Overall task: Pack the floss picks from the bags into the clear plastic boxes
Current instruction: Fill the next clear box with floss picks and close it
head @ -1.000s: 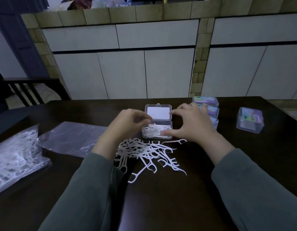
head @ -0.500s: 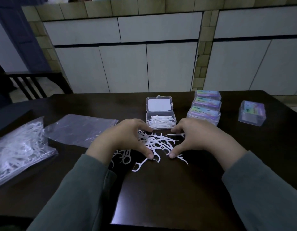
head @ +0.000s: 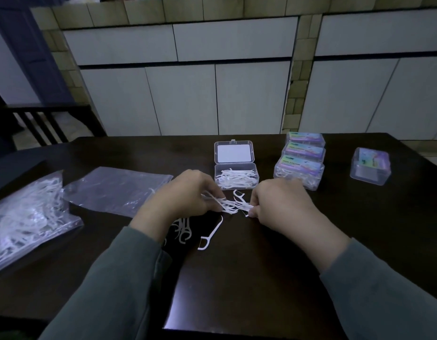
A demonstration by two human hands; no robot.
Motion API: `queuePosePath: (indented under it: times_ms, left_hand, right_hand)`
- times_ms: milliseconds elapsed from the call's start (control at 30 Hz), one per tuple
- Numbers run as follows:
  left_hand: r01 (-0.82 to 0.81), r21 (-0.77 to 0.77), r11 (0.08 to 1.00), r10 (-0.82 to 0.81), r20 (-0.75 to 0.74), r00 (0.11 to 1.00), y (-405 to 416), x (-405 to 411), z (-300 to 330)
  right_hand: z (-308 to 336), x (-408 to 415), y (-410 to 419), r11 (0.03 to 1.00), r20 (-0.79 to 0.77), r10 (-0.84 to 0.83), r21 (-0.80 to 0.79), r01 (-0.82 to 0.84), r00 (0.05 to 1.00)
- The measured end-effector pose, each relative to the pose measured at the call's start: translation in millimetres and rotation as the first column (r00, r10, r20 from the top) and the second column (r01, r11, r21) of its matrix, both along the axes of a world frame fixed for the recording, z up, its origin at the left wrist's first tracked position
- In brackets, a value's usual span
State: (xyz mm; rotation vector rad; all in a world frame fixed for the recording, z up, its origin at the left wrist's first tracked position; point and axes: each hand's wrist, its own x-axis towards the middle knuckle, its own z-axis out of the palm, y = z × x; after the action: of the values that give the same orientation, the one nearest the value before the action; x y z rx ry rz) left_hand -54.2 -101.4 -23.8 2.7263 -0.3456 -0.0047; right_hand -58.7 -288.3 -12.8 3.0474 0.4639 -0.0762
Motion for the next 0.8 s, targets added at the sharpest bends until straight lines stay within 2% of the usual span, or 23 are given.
queuePosePath:
  times_ms: [133, 233, 467, 633, 800]
  left_hand:
    - [0.000, 0.004, 1.000, 0.000, 0.085, 0.996, 2, 3, -4]
    - [0.042, 0.013, 0.999, -0.043, 0.164, 0.985, 1, 2, -4]
    - [-0.014, -0.021, 1.000, 0.019, 0.260, 0.965, 3, 1, -3]
    - [-0.061, -0.139, 0.988, 0.104, 0.328, 0.939, 12, 3, -2]
    - [-0.027, -0.316, 0.949, 0.162, 0.409, 0.898, 18, -2, 3]
  right_hand:
    - [-5, -2, 5, 0.996, 0.049, 0.029, -0.087, -0.025, 0.998]
    - [-9, -1, 6, 0.997, 0.100, 0.038, -0.068, -0.032, 0.994]
    - [-3, 1, 0, 0.995, 0.192, 0.009, 0.091, -0.027, 0.981]
    - [1, 4, -10, 0.958, 0.308, -0.029, 0.281, -0.062, 0.951]
    - [2, 1, -12, 0.924, 0.421, -0.053, 0.364, -0.115, 0.905]
